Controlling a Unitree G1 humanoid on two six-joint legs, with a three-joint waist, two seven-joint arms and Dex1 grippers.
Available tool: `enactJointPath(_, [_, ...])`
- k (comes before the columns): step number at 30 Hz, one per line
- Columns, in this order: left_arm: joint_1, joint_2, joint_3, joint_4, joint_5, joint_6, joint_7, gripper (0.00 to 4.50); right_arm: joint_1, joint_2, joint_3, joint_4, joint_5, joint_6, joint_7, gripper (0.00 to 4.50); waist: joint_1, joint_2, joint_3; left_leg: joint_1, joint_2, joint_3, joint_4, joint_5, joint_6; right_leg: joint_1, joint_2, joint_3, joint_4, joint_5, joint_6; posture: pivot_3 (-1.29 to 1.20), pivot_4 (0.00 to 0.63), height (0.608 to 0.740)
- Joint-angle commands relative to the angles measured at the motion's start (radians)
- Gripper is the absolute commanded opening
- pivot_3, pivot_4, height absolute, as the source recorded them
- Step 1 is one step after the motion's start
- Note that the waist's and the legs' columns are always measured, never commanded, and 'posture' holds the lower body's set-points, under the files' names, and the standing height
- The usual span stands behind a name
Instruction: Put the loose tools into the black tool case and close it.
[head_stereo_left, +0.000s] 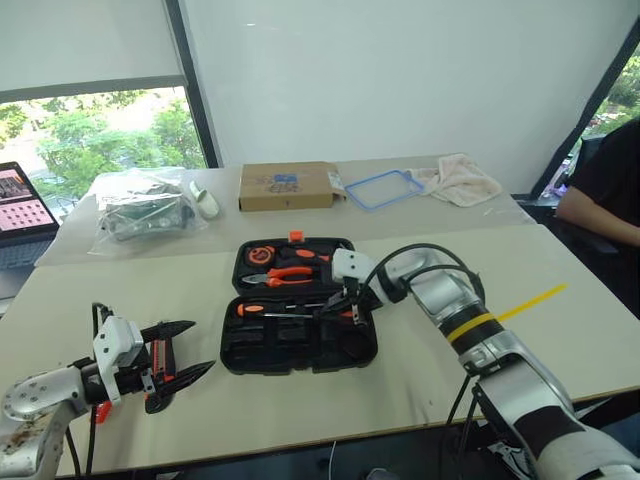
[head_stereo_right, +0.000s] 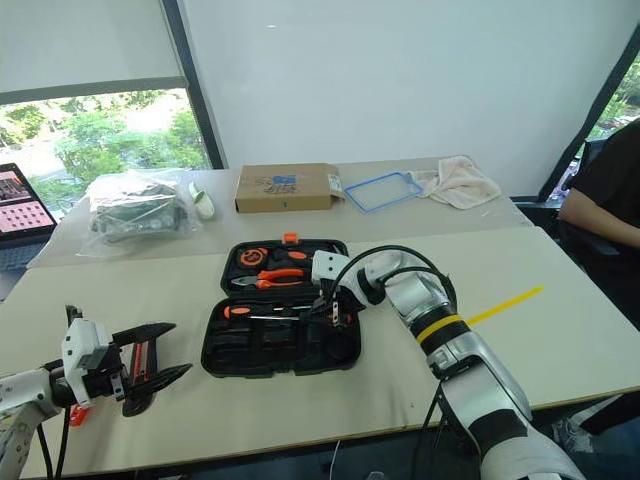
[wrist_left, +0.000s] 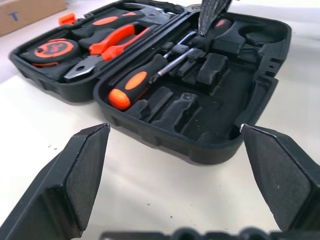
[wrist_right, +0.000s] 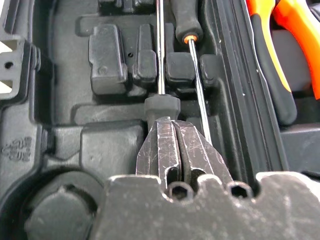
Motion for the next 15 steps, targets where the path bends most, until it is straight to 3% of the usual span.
enactJointPath(1, [0.012,0.013,0.035,-0.031,0.004,-0.005,0.016,4.5,0.022,0.019,0.038,0.045,-0.033,-0.035,-0.013,0.07,0.0,0.0,0.0,0.001,0.0,0.0,0.0,0.0,0.0,0.001,0.0,0.0,0.0,0.0,0.0,0.0,0.15,0.74])
enactJointPath(6, [0.02,0.009,0.04,-0.019,0.003,-0.018,0.023,4.5,0.036,0.006,-0.062,-0.031,0.057,-0.079,0.008,0.07,0.003,0.0,0.0,0.006,0.001,0.002,-0.002,0.0,-0.001,0.002,0.001,0.001,0.0,0.0,-0.001,0.0,0.15,0.74])
enactJointPath(10, [0.047,0.006,0.079,-0.03,-0.025,-0.015,0.021,4.5,0.096,-0.02,-0.271,-0.242,0.264,0.009,-0.013,0.07,0.005,0.002,0.001,0.001,0.001,0.002,-0.002,0.0,-0.001,0.0,0.001,0.001,0.0,0.0,-0.001,0.0,0.15,0.74])
enactJointPath(15, [0.113,0.01,0.15,-0.025,-0.024,-0.01,0.024,4.5,0.289,-0.141,-0.457,-0.447,0.372,0.13,-0.113,0.07,0.021,0.002,0.002,-0.002,0.001,-0.001,-0.002,-0.001,-0.001,-0.001,0.001,-0.002,0.0,0.0,-0.001,0.0,0.15,0.74])
